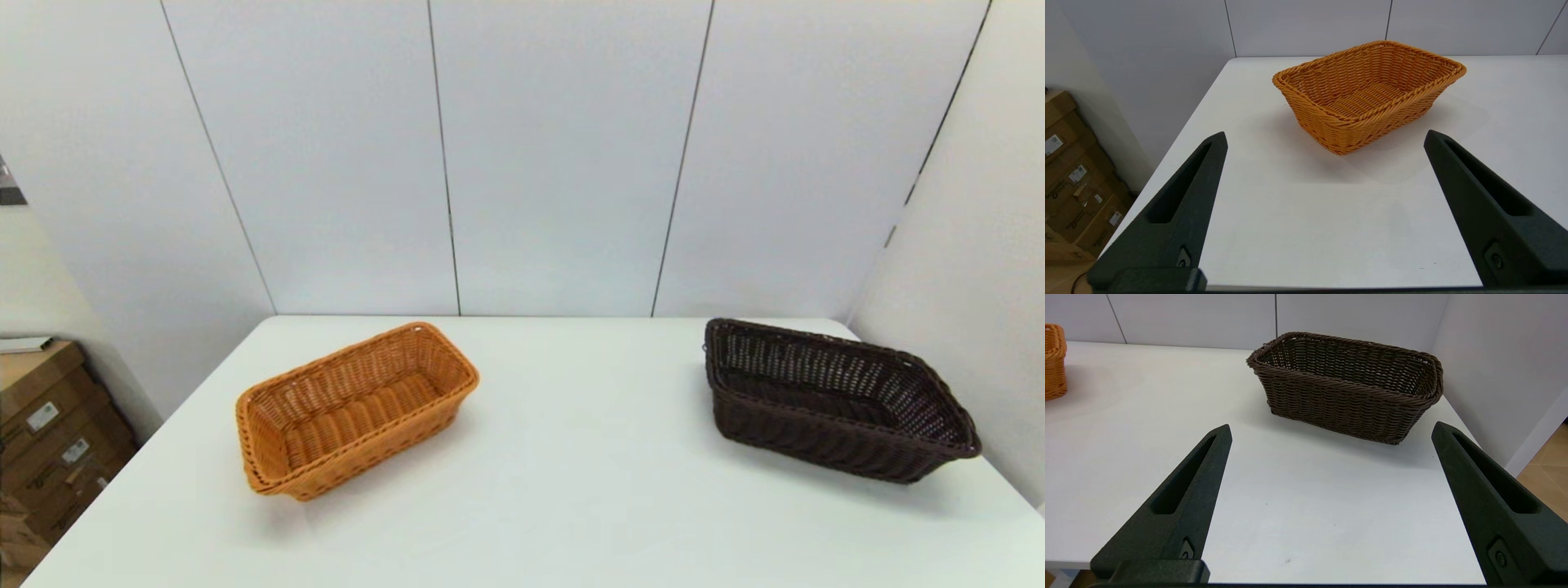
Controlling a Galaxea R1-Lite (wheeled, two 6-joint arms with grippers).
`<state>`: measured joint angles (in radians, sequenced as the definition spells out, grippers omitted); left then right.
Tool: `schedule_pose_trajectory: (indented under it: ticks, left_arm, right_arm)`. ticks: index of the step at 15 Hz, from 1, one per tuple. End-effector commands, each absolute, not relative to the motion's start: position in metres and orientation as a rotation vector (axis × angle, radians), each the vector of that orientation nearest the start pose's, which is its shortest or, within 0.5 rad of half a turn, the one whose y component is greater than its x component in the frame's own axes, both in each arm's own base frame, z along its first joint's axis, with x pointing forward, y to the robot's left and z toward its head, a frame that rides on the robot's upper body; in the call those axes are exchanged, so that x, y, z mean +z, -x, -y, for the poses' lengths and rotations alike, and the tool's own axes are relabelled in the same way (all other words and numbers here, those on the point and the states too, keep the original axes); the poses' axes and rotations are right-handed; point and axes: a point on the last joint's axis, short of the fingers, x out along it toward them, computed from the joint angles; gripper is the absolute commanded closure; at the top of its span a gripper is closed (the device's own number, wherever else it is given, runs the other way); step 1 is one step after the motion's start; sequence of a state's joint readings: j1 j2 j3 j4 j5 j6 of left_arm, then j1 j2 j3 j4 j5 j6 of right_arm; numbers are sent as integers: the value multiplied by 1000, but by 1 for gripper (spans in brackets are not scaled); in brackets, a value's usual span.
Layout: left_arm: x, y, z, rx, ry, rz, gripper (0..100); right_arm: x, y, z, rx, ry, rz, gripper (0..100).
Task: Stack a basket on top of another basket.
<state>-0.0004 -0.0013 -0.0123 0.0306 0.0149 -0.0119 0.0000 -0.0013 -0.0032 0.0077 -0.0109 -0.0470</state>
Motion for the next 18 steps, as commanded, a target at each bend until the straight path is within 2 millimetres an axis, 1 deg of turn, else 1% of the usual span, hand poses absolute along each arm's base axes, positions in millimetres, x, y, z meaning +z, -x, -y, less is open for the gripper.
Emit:
schedule_pose_trajectory:
  ticks: [1, 12, 14, 15, 16, 18]
  left_arm:
    - [76, 24, 0, 19, 12, -17, 0]
    - [76, 24, 0, 19, 12, -15, 0]
    - [78, 25, 0, -3, 6, -29, 0]
    - [82, 28, 0, -11, 5, -52, 0]
    - [90, 32, 0, -18, 11, -91, 0]
    - [114, 39, 1, -45, 41, -190, 0]
  right_arm:
    - [76, 23, 0, -12, 48, -3, 0]
    - [76, 23, 0, -11, 48, -3, 0]
    - [76, 23, 0, -11, 48, -3, 0]
    - [76, 23, 0, -11, 48, -3, 0]
    - [76, 23, 0, -11, 48, -3, 0]
    - [76, 23, 0, -11, 48, -3, 0]
